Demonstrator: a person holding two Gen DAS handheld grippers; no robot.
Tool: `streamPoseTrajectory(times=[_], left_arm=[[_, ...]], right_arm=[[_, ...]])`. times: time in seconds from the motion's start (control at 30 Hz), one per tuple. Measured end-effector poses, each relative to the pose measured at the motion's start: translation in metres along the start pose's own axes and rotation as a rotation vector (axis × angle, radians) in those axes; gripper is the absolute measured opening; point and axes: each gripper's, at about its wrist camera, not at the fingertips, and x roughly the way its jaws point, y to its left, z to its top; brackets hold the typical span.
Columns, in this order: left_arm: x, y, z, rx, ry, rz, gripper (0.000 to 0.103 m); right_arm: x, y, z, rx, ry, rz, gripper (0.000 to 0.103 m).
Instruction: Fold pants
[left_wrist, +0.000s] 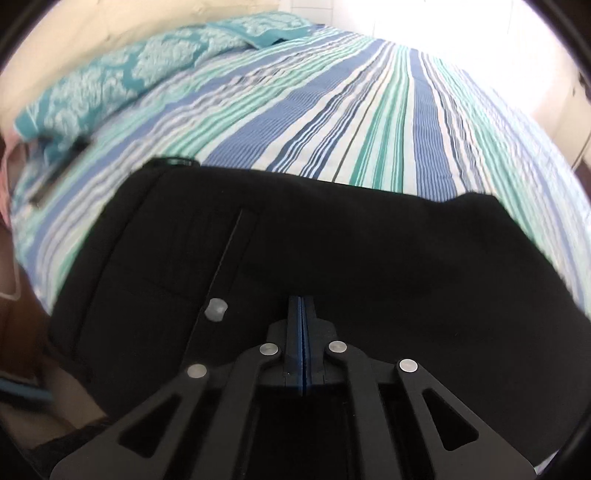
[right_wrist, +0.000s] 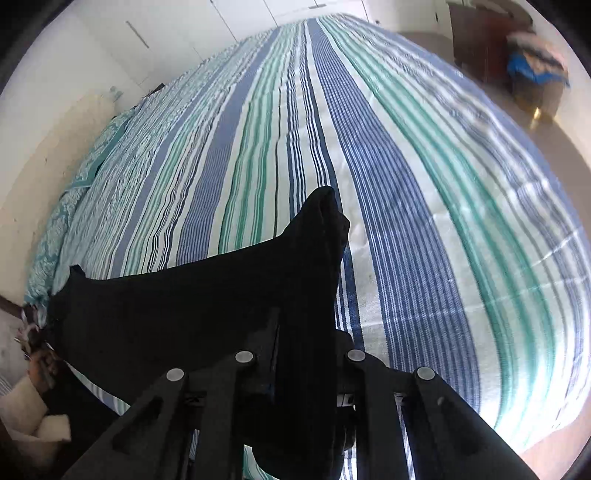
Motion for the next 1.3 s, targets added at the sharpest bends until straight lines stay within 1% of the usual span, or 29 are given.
streamPoseTrajectory(times=[0.03, 0.07, 0.1, 0.13, 0.17, 0.2, 0.23, 0.27, 0.3, 0.33, 0.37, 0.4, 0.43, 0.47, 0.5, 0.53, 0.57, 0.63, 0.7, 0.77, 0.83, 0.87, 0.93, 1.0, 1.07, 1.13, 1.17, 1.23, 1.3], left_arm=[[-0.001, -0.002, 0.0, 0.011, 0.002, 0.0, 0.004], [-0.003, -0.006, 0.0, 0.044, 0.011, -0.003, 0.004], [-0.006, -0.009, 0.001, 0.063, 0.023, -0.016, 0.013], [-0.012, -0.01, 0.0, 0.075, 0.032, -0.042, 0.02], [-0.019, -0.009, 0.0, 0.081, 0.028, -0.063, 0.043], [-0.029, -0.007, 0.0, 0.089, 0.004, -0.059, 0.073], [-0.037, -0.004, -0.001, 0.094, -0.028, -0.044, 0.084], [-0.049, 0.004, -0.002, 0.094, -0.08, -0.004, 0.097], [-0.057, 0.012, -0.002, 0.085, -0.114, 0.01, 0.097], [-0.061, 0.022, 0.0, 0.068, -0.126, 0.005, 0.097], [-0.061, 0.036, 0.003, 0.043, -0.121, -0.02, 0.097], [-0.058, 0.045, 0.004, 0.039, -0.102, -0.045, 0.097], [-0.052, 0.05, 0.005, 0.053, -0.074, -0.064, 0.097], [-0.038, 0.053, 0.005, 0.099, -0.019, -0.048, 0.097], [-0.024, 0.054, 0.004, 0.133, 0.034, 0.017, 0.094], [-0.009, 0.059, 0.004, 0.131, 0.089, 0.031, 0.094], [-0.008, 0.064, 0.007, 0.1, 0.071, 0.009, 0.095], [-0.006, 0.063, 0.013, 0.09, 0.063, 0.041, 0.095], [-0.004, 0.06, 0.014, 0.084, 0.05, 0.064, 0.096], [-0.006, 0.057, 0.01, 0.09, 0.031, 0.082, 0.096], [-0.012, 0.057, 0.008, 0.087, 0.033, 0.092, 0.096], [-0.017, 0.055, 0.007, 0.079, 0.042, 0.103, 0.095], [-0.031, 0.053, 0.003, 0.078, 0.036, 0.116, 0.095], [-0.048, 0.044, -0.003, 0.096, 0.013, 0.095, 0.095], [-0.063, 0.03, -0.008, 0.125, -0.009, 0.062, 0.095], [-0.074, 0.015, -0.013, 0.154, -0.018, 0.028, 0.095], [-0.081, 0.005, -0.016, 0.171, -0.022, 0.008, 0.095], [-0.088, -0.012, -0.02, 0.188, -0.021, -0.026, 0.095], [-0.093, -0.031, -0.023, 0.206, -0.017, -0.064, 0.095]], right_arm=[[0.007, -0.002, -0.006, 0.003, 0.03, -0.042, 0.018], [0.019, -0.007, -0.011, 0.022, 0.072, -0.08, 0.02], [0.025, -0.009, -0.017, 0.034, 0.074, -0.096, 0.022], [0.023, -0.008, -0.018, 0.048, 0.038, -0.103, 0.031], [0.02, -0.006, -0.016, 0.069, 0.015, -0.114, 0.039], [0.017, -0.006, -0.016, 0.096, -0.003, -0.131, 0.056], [0.014, -0.006, -0.016, 0.123, -0.015, -0.139, 0.07], [0.007, -0.007, -0.017, 0.143, -0.036, -0.142, 0.073], [-0.003, -0.009, -0.018, 0.16, -0.065, -0.166, 0.074], [-0.016, -0.011, -0.018, 0.176, -0.098, -0.199, 0.074], [-0.031, -0.013, -0.017, 0.194, -0.131, -0.229, 0.074], [-0.046, -0.013, -0.02, 0.207, -0.166, -0.259, 0.075], [-0.062, -0.009, -0.021, 0.211, -0.205, -0.285, 0.078], [-0.076, -0.002, -0.022, 0.207, -0.238, -0.292, 0.08], [-0.09, 0.009, -0.024, 0.197, -0.268, -0.288, 0.084], [-0.101, 0.021, -0.028, 0.184, -0.296, -0.274, 0.088], [-0.108, 0.034, -0.031, 0.172, -0.315, -0.252, 0.09], [-0.115, 0.061, -0.038, 0.147, -0.332, -0.206, 0.092], [-0.112, 0.089, -0.049, 0.123, -0.317, -0.154, 0.095], [-0.097, 0.116, -0.056, 0.106, -0.28, -0.088, 0.096], [-0.074, 0.142, -0.068, 0.076, -0.226, -0.024, 0.096], [-0.059, 0.153, -0.077, 0.056, -0.197, -0.006, 0.096], [-0.031, 0.173, -0.083, 0.023, -0.154, -0.012, 0.096], [-0.003, 0.182, -0.09, 0.022, -0.115, 0.001, 0.096], [0.018, 0.184, -0.094, 0.02, -0.083, -0.007, 0.096], [0.025, 0.18, -0.095, 0.024, -0.071, -0.002, 0.096], [0.021, 0.174, -0.093, 0.035, -0.083, 0.016, 0.096], [0.001, 0.156, -0.082, 0.053, -0.136, 0.045, 0.096], [-0.028, 0.122, -0.066, 0.101, -0.203, 0.036, 0.096]])
